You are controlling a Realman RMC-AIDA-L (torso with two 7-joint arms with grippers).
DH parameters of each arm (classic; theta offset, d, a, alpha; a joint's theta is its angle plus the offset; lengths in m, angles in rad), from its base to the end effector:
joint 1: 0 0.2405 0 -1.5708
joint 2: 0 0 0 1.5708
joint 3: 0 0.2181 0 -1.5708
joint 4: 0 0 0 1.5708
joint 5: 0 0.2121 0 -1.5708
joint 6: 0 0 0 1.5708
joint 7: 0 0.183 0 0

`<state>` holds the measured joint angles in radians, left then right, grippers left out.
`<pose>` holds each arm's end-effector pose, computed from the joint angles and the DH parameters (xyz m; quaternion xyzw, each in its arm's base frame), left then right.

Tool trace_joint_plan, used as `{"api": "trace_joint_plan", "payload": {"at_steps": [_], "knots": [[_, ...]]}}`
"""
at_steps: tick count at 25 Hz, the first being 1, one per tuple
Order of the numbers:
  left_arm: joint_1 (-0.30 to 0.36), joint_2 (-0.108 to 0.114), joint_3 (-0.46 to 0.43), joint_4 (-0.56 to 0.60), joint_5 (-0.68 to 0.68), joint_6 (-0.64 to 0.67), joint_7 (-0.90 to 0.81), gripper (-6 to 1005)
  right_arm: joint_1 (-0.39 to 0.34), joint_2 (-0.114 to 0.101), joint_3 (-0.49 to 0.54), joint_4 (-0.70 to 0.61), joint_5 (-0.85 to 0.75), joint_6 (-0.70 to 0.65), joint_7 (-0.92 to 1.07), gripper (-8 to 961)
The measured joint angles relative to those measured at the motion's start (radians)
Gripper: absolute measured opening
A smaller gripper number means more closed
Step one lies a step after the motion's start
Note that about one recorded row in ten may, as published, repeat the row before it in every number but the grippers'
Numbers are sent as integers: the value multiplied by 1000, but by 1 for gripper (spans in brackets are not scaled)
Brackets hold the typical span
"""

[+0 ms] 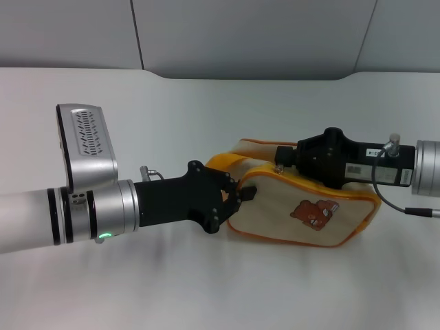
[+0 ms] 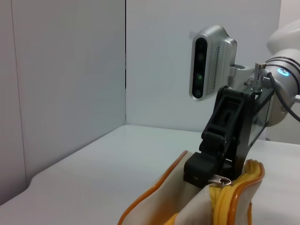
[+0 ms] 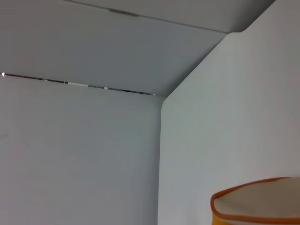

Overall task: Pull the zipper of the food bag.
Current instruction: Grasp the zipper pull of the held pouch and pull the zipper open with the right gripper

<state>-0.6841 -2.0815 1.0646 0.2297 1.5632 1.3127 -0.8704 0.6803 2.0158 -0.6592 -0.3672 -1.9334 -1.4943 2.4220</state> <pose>-0.1826 0.3276 -0.0987 -0.9533 -0.0807 -0.2596 0.1313 0.1951 0.3477 -0.0337 0.6680 -0.6798 -0.2966 0.0608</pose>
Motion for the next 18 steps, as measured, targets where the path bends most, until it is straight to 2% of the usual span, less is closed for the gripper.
{"api": "trace_joint_plan", "payload": {"at_steps": [4, 8, 18], "knots": [[-1, 0, -3, 1, 0, 0, 0, 63, 3, 3, -26, -8, 0, 3, -18, -2], [-1, 0, -8, 3, -1, -1, 1, 63, -8, 19, -64, -59, -1, 15, -24, -2], [36, 5, -23, 59, -3, -13, -32, 62, -109, 25, -58, -160, 9, 2, -24, -1]]}}
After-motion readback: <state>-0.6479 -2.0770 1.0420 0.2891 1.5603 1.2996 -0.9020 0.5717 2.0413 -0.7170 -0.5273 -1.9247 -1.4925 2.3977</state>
